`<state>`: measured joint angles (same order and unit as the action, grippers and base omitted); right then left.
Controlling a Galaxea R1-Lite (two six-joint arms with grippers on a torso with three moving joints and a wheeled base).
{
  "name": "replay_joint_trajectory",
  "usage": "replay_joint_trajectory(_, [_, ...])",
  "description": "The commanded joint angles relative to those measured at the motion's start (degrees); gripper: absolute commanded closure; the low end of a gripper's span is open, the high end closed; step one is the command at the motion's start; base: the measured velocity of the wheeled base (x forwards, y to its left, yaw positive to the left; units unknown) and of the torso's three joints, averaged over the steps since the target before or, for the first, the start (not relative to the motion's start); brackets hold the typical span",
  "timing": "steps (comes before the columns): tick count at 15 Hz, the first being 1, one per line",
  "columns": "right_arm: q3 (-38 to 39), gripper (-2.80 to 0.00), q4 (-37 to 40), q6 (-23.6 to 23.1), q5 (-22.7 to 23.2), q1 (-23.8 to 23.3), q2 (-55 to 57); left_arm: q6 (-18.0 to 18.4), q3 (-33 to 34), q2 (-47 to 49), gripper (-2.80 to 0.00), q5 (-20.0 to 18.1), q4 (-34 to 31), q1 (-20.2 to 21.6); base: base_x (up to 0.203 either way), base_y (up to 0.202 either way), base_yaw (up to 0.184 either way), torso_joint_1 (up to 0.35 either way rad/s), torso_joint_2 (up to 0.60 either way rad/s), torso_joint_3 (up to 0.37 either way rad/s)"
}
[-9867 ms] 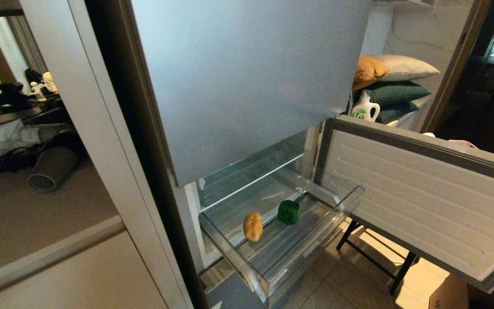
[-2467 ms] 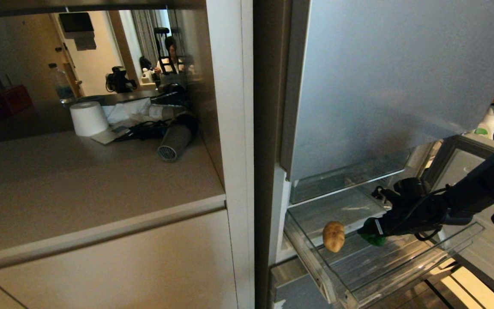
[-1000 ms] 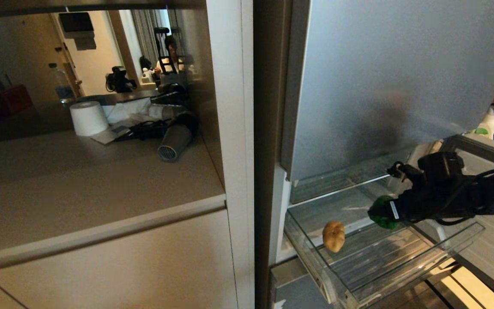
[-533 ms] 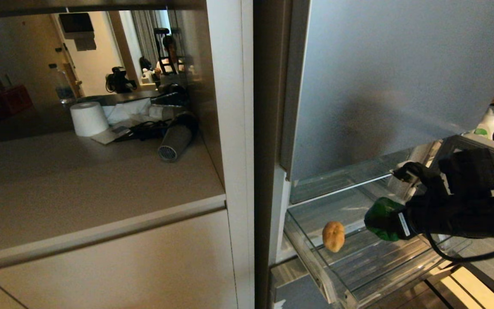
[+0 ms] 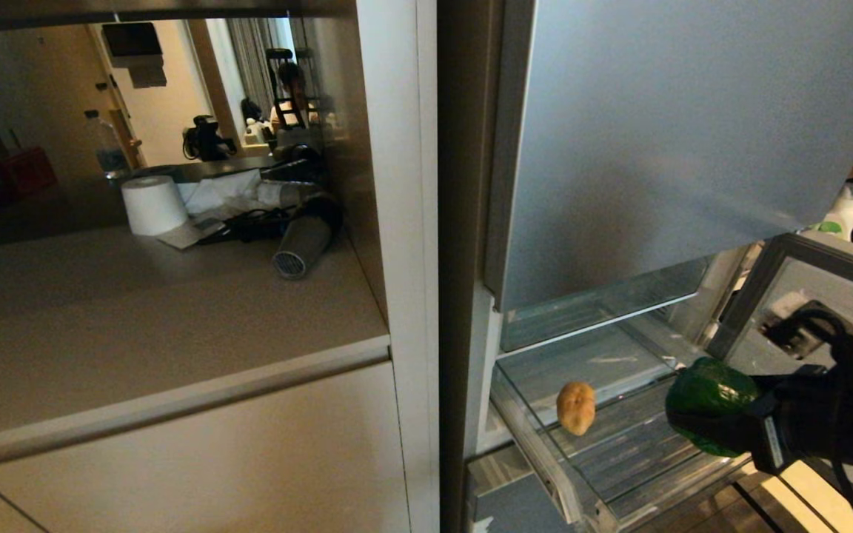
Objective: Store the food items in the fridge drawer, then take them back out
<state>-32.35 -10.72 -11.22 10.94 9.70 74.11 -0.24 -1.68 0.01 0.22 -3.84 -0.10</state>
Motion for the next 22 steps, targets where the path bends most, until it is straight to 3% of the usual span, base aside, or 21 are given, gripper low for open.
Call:
replay_joint_trajectory(1, [3.23, 0.0, -0.05, -0.02, 1.06, 0.07, -9.97, -0.02, -0.07, -0.01, 0.0, 0.04, -0.03, 0.01, 0.0, 0.0, 0.0, 0.0, 0.0, 0.0])
replay_joint_trajectory(5, [10.3, 0.0, 0.02, 2.48, 9.66, 0.05, -19.8, -0.02, -0.08, -0.01, 0.0, 0.04, -0.03, 0.01, 0.0, 0.0, 0.0, 0.0, 0.0, 0.0])
replay_joint_trajectory(14, [14.42, 0.0, 0.08, 2.35, 9.71, 0.05, -25.33, -0.02, 0.01, -0.01, 0.0, 0.04, -0.03, 0.01, 0.0, -0.001, 0.007, 0.0, 0.0, 0.0])
replay_joint_trajectory(22, [16.17, 0.0, 0.08, 1.45, 11.7, 0.2, -25.77, -0.02, 0.0, -0.01, 0.0, 0.04, -0.03, 0.01, 0.001, -0.007, 0.167, 0.005, 0.0, 0.002])
